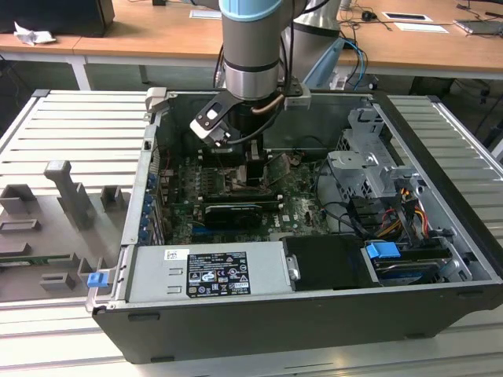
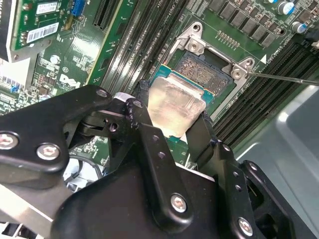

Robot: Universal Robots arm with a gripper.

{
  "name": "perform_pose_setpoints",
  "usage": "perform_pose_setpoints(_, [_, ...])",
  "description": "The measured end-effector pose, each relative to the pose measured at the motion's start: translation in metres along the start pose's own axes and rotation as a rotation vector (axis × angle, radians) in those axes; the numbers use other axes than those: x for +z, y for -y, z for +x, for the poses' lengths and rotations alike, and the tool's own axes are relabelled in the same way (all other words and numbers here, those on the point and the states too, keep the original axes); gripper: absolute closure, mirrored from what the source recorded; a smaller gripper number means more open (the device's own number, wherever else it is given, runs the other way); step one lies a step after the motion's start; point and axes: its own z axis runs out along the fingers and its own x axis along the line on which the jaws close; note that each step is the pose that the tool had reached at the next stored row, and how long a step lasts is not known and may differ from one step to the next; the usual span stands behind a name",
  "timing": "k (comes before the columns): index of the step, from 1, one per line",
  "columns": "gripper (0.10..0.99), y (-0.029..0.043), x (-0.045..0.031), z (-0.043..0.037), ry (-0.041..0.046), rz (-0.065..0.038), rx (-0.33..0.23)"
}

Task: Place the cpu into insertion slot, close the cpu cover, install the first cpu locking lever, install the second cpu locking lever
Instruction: 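Place the cpu into insertion slot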

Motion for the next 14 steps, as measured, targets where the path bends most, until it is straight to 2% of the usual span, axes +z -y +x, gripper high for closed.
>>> perform_pose_setpoints(5, [0.545, 0.0001, 0.0015, 0.0023, 0.0, 0.0, 0.0])
perform_pose_setpoints(7, [0.545, 0.0002, 0.0026, 0.0056, -0.0001, 0.0, 0.0])
perform_pose_setpoints(14, [0.545, 0.0019, 0.0113, 0.0132, 0.0, 0.001, 0.0])
